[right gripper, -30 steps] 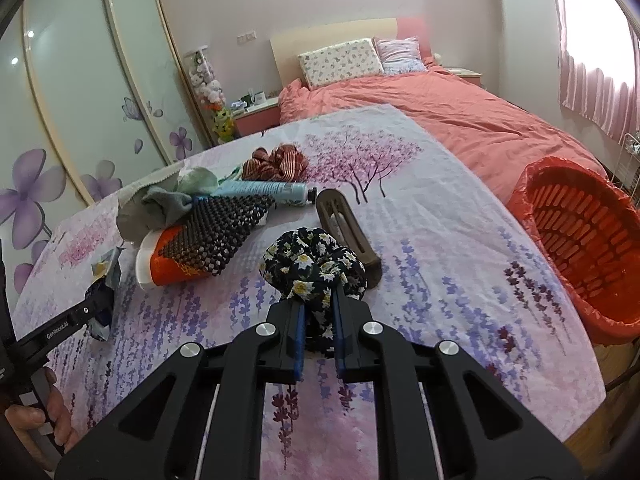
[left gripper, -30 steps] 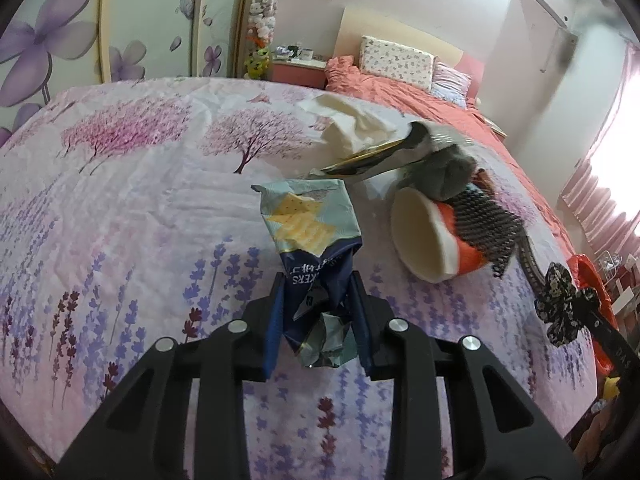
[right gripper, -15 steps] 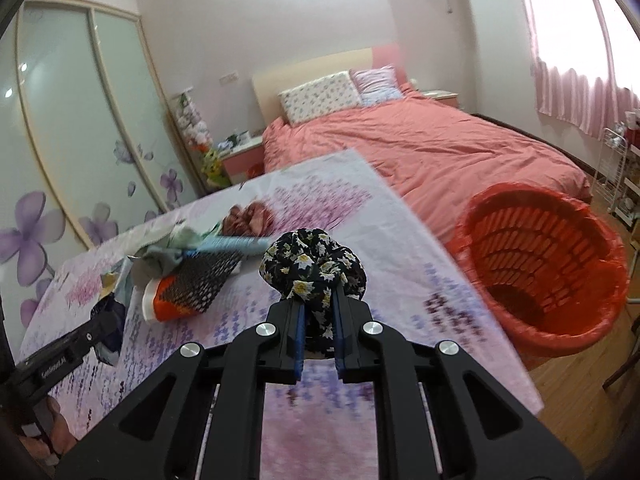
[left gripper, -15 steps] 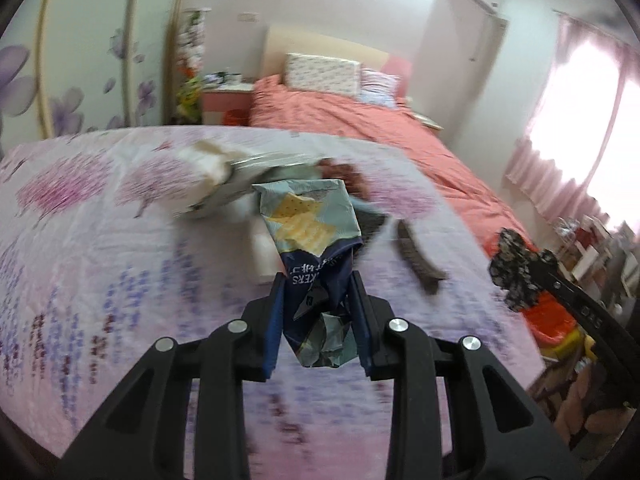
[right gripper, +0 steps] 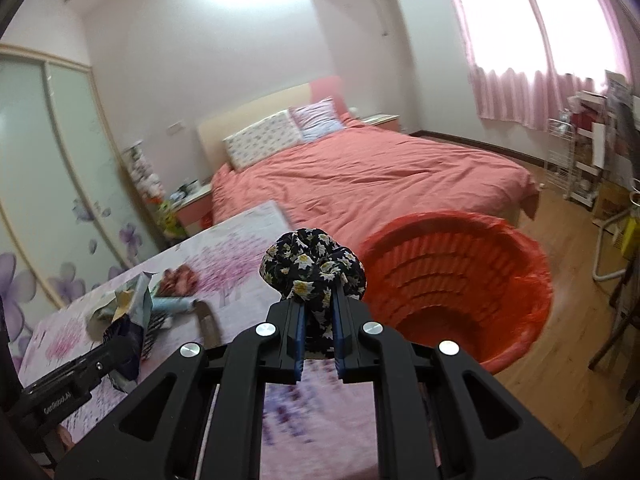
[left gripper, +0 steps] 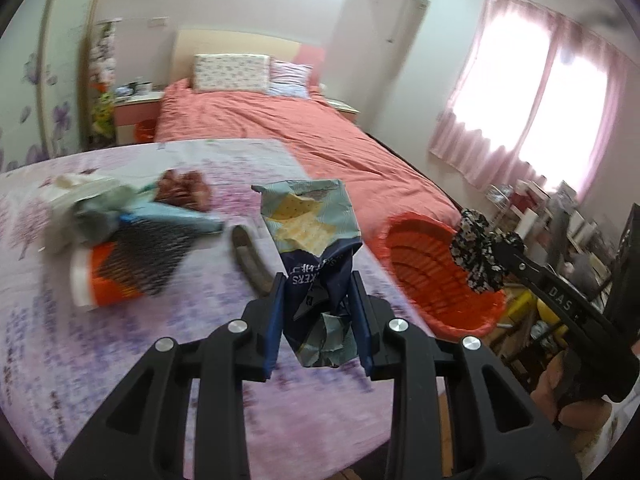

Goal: Collect trash
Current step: 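Carry both items to the orange basket and open both tools to drop them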

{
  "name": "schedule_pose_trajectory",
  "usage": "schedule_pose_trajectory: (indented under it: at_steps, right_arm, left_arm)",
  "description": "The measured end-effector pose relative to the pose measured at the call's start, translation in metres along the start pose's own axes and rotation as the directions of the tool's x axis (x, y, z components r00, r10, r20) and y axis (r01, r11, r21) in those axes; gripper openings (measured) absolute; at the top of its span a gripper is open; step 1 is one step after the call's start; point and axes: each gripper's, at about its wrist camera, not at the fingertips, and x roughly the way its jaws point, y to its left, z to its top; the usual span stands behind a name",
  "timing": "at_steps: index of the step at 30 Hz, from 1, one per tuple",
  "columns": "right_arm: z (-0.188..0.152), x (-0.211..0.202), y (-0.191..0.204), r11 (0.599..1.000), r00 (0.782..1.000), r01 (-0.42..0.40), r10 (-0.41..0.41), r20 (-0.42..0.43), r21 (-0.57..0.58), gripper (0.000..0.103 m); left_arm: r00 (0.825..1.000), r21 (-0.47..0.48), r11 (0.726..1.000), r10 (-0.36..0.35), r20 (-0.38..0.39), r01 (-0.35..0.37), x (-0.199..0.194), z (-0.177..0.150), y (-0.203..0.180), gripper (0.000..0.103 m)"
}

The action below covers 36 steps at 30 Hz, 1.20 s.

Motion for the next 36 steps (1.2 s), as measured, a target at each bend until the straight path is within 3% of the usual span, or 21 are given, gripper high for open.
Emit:
schedule_pose_trajectory:
  at_steps: [8,16,25,28,30,36]
  right_arm:
    - [0.006,0.008,-0.037,0.996,0.997,0.071,-0.073,0.028,0.053,0.011]
    - [0.018,0.020,-0.071,0.989,0.994,0.088,-0.095,0.051,0.122,0.011]
    - [0.021,0.044,-0.103,0.977,0.996,0.073,-0.083,0.041,0.199,0.012]
    - [0.019,0.054,-0.117,0.969,0.997,0.071,-0.078,0.018,0.235,0.016]
    - [0.019,0.059,-0.122,0.965,0.998,0.065,-0.067,-0.001,0.254,0.030]
    - [0.010,0.061,-0.126,0.959,0.996,0.091,-0.086,-0.030,0.270,0.054]
  left_arm:
    - [0.993,0.083,0.990,-0.110,-0.038,0.113,0.047,0.007,-0.053,0.031]
    - [0.979,0.157,0.968,-0.184,-0.087,0.196,0.096,0.011,-0.101,0.031]
    - [0.969,0.200,0.957,-0.177,-0.173,0.211,0.165,0.005,-0.134,0.034]
    - [0.969,0.208,0.959,-0.150,-0.197,0.191,0.184,0.001,-0.137,0.046]
    - [0.968,0.207,0.962,-0.131,-0.213,0.176,0.193,0.000,-0.135,0.052]
    - [0.967,0.195,0.971,-0.091,-0.236,0.139,0.204,-0.006,-0.123,0.064]
